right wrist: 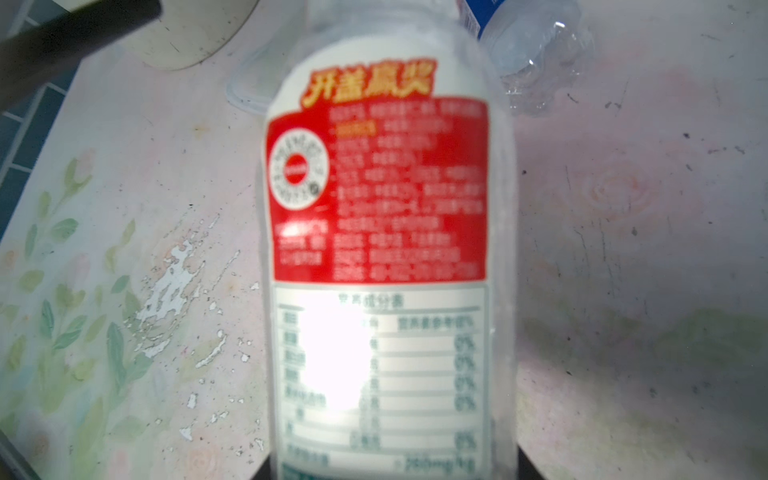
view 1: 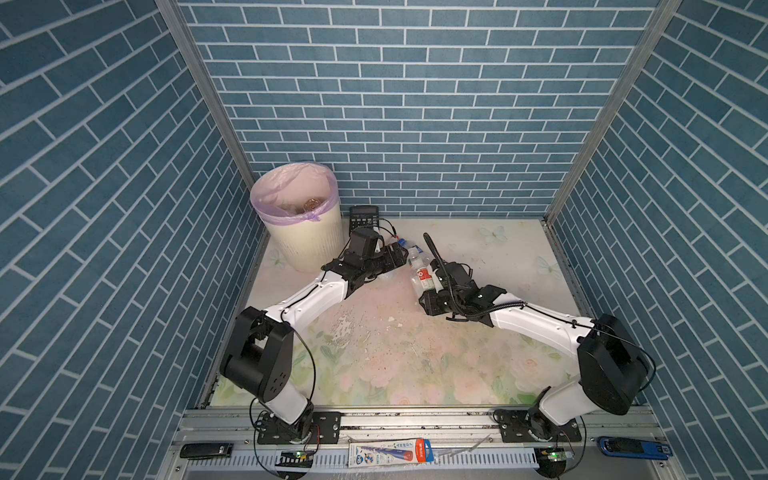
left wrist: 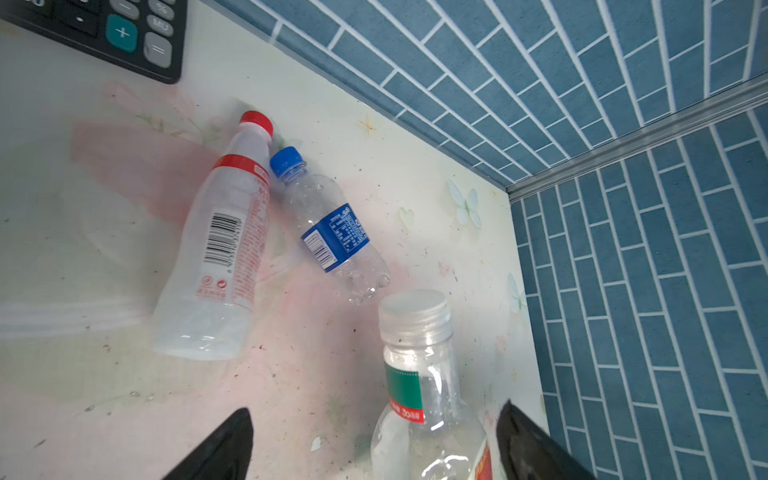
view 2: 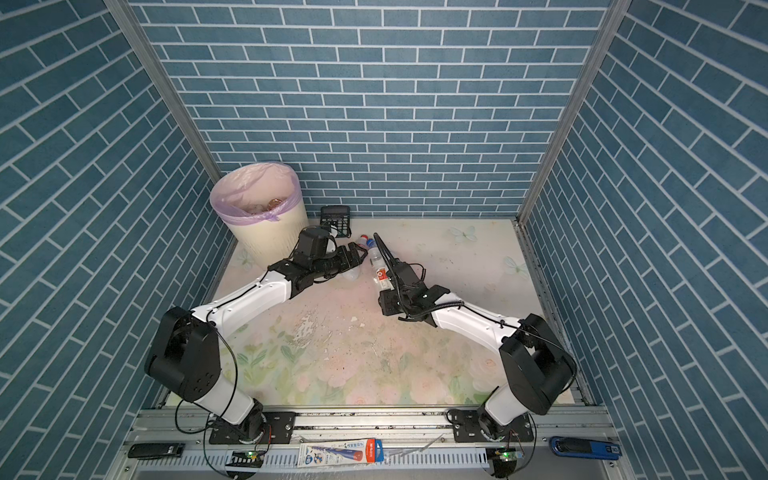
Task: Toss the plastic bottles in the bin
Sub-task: 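Grasp the red-labelled bottle's white cap with the left gripper while the right gripper holds it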
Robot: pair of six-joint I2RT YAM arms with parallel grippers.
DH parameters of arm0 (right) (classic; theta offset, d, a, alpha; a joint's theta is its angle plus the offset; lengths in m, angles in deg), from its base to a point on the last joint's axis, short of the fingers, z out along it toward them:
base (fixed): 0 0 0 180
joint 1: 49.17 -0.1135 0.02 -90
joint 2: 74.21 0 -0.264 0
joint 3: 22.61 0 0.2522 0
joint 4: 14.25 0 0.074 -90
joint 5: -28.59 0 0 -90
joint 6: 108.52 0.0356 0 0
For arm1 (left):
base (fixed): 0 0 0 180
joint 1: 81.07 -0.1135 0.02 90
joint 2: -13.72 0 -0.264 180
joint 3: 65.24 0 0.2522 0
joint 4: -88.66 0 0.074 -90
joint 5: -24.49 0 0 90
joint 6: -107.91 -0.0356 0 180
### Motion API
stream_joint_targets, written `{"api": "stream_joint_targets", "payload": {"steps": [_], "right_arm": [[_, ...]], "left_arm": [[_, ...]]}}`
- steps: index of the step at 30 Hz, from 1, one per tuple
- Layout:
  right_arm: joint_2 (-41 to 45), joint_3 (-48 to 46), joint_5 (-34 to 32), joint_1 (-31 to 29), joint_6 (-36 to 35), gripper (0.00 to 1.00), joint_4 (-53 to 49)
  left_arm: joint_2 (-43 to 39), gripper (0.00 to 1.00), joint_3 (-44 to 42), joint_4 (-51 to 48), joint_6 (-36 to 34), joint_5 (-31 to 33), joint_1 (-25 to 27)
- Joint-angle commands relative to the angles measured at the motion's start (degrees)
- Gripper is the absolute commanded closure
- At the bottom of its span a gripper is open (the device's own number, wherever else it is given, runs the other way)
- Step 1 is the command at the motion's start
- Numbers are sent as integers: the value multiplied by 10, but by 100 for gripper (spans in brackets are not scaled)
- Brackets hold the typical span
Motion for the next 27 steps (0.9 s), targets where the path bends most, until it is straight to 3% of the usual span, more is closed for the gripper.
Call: {"api": "stream_joint_targets", "payload": {"steps": [1, 17, 27], "right_arm": [[27, -7, 27, 1, -4, 59, 42], [29, -9, 63, -10, -16, 60, 76], [12, 3, 84, -9, -28, 60, 78]], "left_arm": [[19, 10, 20, 18, 9, -10, 8], [61, 36, 47, 33, 7, -1, 18], [69, 58, 55, 27, -7, 12, 18]]}}
